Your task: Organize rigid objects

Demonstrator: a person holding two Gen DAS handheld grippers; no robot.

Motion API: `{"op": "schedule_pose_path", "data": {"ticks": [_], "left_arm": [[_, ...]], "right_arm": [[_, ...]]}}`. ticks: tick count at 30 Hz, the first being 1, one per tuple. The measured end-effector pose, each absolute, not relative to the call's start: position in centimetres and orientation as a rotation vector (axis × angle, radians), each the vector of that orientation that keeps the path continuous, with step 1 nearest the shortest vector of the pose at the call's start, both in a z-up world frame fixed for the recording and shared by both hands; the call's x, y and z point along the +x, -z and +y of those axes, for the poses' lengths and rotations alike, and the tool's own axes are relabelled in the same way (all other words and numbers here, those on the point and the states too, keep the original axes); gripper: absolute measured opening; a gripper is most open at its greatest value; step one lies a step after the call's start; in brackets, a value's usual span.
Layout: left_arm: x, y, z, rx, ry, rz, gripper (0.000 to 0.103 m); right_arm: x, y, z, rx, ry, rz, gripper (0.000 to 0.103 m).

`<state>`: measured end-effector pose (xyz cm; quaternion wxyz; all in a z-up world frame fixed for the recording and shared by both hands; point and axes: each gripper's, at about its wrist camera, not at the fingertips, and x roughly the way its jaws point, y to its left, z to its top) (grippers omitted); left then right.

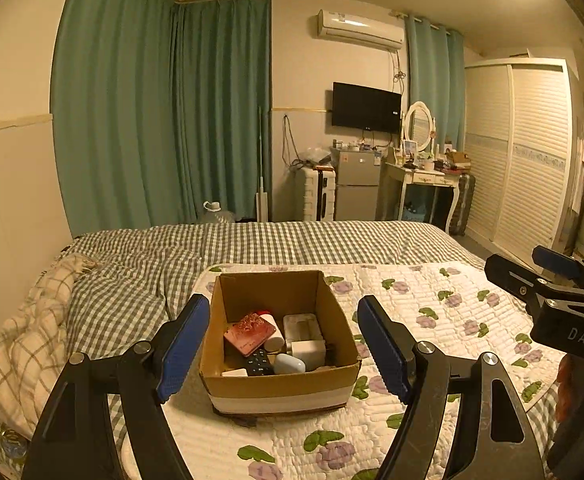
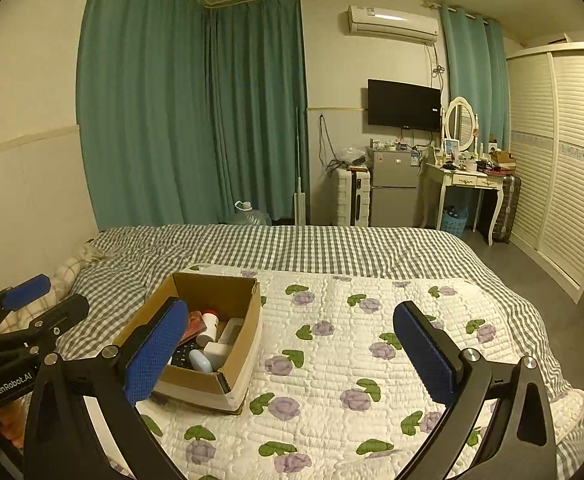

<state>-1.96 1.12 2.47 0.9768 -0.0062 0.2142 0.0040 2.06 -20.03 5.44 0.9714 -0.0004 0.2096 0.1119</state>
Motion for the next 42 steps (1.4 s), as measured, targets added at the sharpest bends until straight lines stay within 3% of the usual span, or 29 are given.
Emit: {"op": "schedule_pose_path", "data": {"ticks": [42], "left_arm": [[-2.0, -2.4, 1.2, -0.020, -0.003, 0.441, 0.079]], "right_arm": [[2.4, -4.7, -18.7, -0.023, -0.225, 0.446, 0.103]]}}
